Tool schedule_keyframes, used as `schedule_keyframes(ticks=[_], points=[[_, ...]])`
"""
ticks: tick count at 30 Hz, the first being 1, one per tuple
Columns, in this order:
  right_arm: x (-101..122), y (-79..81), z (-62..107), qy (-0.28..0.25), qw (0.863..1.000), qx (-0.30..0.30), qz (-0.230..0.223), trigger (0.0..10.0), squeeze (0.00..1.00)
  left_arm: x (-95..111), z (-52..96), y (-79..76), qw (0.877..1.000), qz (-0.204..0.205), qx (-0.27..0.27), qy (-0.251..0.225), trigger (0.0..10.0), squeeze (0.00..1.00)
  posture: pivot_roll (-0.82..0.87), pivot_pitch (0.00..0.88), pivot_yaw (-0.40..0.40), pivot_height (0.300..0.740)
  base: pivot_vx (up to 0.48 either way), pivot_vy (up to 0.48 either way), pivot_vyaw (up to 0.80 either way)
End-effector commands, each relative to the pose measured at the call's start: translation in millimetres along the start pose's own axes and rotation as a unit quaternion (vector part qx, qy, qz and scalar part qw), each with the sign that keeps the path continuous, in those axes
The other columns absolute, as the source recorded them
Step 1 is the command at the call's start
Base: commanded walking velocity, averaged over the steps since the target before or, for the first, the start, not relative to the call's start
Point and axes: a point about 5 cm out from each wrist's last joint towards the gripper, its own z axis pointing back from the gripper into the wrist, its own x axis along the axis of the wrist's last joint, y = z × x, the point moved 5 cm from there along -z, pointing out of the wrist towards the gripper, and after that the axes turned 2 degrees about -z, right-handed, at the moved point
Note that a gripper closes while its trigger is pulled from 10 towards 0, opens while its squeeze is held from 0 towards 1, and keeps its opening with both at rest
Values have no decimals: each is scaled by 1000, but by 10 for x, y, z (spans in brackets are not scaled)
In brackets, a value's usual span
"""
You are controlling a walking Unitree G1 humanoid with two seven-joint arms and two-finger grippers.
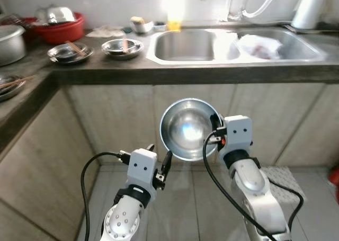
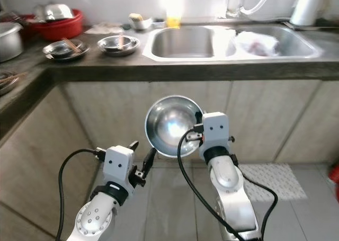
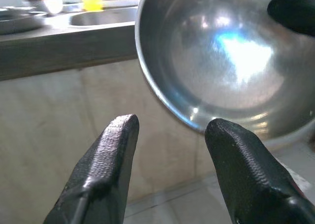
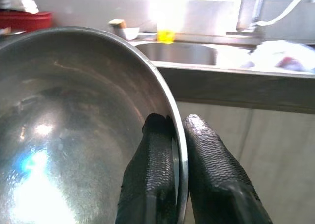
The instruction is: Kitchen organization
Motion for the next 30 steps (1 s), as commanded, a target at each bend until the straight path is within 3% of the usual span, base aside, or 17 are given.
schedule_keyframes(ticks=[1, 6, 30], points=[[105, -78, -16, -16, 1000, -12, 1, 10000, 0, 35, -16, 5, 1000, -2, 0, -6, 10000, 0, 79, 69, -7, 740, 0, 0, -800], [167, -106, -50, -26, 1000, -16, 6, 10000, 0, 43, -25, 25, 1000, -4, 1, -9, 10000, 0, 75, 65, -8, 740, 275, 0, -800], [399, -192, -150, -64, 998, -30, 3, 10000, 0, 48, -25, 23, 1000, -11, -7, -10, 10000, 0, 80, 65, -3, 740, 480, 0, 0]])
